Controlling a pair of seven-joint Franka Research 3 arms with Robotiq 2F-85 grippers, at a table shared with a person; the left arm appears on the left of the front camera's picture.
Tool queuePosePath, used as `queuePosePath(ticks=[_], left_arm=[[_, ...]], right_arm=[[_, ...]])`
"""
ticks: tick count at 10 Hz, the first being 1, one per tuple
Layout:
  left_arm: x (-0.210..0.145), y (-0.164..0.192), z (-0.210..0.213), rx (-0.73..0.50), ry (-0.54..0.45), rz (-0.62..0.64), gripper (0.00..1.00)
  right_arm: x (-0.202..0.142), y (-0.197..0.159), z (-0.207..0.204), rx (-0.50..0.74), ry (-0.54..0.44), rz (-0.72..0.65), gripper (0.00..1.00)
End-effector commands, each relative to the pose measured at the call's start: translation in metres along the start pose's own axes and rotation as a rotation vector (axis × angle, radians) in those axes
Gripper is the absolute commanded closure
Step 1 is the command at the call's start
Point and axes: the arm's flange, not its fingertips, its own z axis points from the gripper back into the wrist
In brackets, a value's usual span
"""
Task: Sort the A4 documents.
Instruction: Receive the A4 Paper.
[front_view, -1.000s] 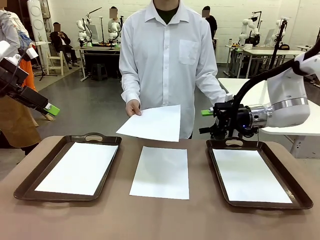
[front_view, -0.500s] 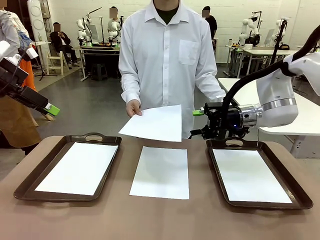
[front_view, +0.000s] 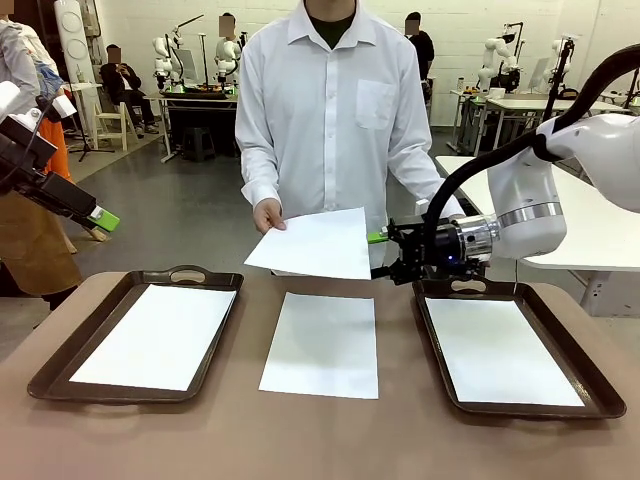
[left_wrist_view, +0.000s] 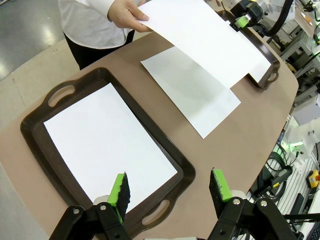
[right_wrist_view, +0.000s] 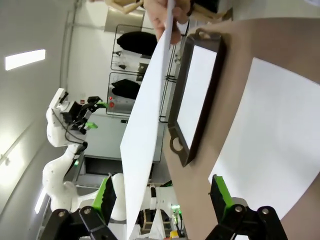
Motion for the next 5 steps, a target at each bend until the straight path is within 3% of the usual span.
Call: queuePosePath(ticks=[1, 5], left_arm=[[-0.002, 0.001, 0.000, 0.005, 0.002, -0.020, 0.17], [-0.002, 0.001, 0.000, 0.005, 0.002, -0.020, 0.17]], right_arm=[[0.012, 0.002, -0.012, 0.029, -0.069, 0.050, 0.00], [0.027, 0.001, -0.032, 0.092, -0.139, 0.058, 0.00]])
